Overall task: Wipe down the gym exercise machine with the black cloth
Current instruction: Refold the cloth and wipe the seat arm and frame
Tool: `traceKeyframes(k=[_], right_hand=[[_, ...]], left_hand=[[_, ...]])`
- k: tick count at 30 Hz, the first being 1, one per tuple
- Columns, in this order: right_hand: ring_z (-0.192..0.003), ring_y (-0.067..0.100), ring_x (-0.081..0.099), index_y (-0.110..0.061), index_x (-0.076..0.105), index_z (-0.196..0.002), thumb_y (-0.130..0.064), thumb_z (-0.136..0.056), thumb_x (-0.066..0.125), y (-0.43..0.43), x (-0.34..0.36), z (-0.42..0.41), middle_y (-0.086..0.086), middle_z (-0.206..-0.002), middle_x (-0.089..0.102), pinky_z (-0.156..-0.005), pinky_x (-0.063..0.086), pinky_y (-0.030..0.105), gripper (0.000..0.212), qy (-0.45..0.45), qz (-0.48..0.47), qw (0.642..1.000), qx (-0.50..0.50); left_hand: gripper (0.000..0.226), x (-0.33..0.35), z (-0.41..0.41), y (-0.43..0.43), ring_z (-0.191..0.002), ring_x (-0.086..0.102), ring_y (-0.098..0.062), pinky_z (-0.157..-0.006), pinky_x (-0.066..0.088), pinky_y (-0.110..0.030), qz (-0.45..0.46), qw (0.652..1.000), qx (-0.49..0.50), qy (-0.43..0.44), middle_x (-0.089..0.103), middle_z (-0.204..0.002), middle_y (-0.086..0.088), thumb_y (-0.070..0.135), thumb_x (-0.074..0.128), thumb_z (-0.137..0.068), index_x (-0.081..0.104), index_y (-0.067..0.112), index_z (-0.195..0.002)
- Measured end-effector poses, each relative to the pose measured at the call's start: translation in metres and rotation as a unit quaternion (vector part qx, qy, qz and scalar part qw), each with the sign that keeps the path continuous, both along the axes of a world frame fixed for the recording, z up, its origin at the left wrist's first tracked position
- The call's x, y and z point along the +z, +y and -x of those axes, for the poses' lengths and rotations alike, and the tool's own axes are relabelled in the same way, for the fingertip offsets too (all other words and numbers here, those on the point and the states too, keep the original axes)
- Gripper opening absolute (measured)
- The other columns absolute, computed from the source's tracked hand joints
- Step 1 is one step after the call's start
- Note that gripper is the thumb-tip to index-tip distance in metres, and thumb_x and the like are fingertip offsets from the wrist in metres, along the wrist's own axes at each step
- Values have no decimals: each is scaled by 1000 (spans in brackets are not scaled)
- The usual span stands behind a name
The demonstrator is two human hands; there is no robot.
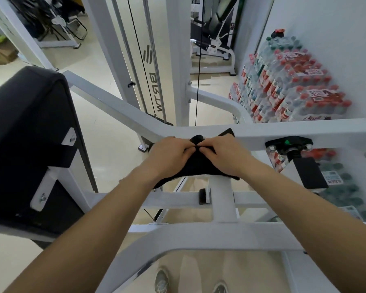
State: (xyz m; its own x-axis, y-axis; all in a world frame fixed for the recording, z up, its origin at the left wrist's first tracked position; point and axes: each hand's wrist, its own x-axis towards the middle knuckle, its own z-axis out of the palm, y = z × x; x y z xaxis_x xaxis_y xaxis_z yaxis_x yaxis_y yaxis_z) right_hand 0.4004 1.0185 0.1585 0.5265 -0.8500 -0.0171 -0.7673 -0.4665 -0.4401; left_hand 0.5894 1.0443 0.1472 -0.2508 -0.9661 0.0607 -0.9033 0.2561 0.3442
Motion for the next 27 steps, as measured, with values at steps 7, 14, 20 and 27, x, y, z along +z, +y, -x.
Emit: traceKeyframes(k=[7,14,20,27], right_hand=[[-105,17,65,-29,71,-122,-34,-101,51,2,0,13,-6,-116,73,-95,49,35,29,-31,0,999,-21],[-107,16,61,-29,58,-130,-44,-91,65,9,-4,-15,-6,-117,67,-85,47,32,42,22,8,997,78],[-106,18,64,-36,59,-135,-35,-85,74,1,-4,2,-6,-117,71,-86,46,30,53,32,6,998,56],[-99,20,66,-39,63,-130,-37,-88,71,5,-1,12,-6,-109,74,-88,51,39,43,28,28,999,37]], left_hand=[[32,-6,13,2,-90,62,-20,-71,48,-36,31,999,-33,-4,70,-98,7,41,43,-101,69,29,-114],[46,-14,-37,21,-116,57,-20,-99,46,-40,79,995,-15,-57,66,-124,7,44,68,-87,60,27,-130],[44,-7,-12,13,-107,57,-21,-85,36,-30,53,998,-22,-32,68,-117,7,46,68,-87,63,28,-128],[41,-15,-8,10,-112,58,-17,-100,30,-29,77,995,-62,-19,67,-125,10,44,63,-92,63,29,-130]])
